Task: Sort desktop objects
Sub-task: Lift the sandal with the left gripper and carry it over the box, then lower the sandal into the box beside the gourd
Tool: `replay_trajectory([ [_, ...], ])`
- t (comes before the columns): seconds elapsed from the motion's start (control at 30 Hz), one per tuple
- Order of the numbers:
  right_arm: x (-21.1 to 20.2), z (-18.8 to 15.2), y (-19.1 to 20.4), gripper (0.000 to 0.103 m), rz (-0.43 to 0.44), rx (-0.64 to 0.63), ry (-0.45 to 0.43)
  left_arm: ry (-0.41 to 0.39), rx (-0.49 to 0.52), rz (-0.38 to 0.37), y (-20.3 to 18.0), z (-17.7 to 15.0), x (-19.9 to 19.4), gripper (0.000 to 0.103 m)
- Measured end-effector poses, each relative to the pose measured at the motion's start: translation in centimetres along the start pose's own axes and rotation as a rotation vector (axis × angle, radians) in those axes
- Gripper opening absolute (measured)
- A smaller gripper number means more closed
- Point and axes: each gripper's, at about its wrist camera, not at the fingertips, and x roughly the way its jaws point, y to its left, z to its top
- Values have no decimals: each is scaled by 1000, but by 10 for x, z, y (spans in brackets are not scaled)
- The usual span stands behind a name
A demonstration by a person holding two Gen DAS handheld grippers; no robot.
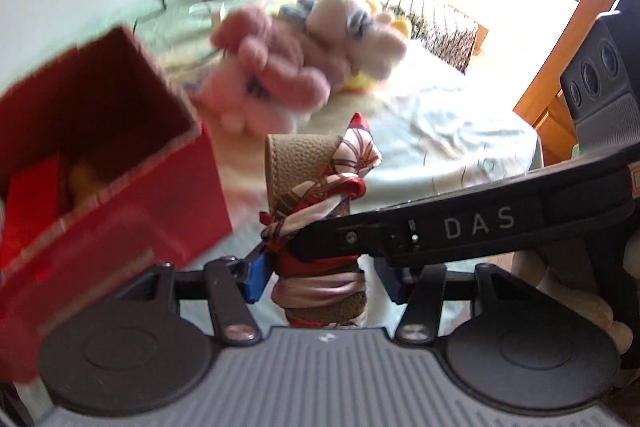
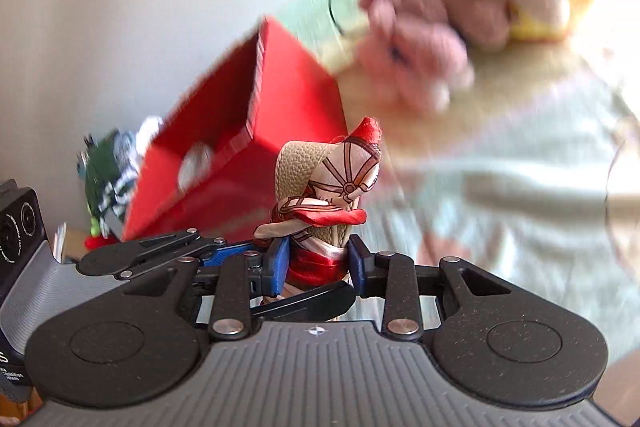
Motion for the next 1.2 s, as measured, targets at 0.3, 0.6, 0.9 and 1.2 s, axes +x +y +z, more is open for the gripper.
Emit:
replay_trajectory([
  [0.3,-1,61,55,34,53,-206,-126,-190,-10,48,32,53,-45,56],
  [0.6,46,108,97,34,-9,-402,-44,-241,-167,74,100,64,-55,56],
  [0.9,107,115,116,34,-136,-552,139,-137,-278,48,146,54,-14,56],
  [1.2,143,120,119,33,-223,-590,280,-38,-336,24,164,49,11,56],
])
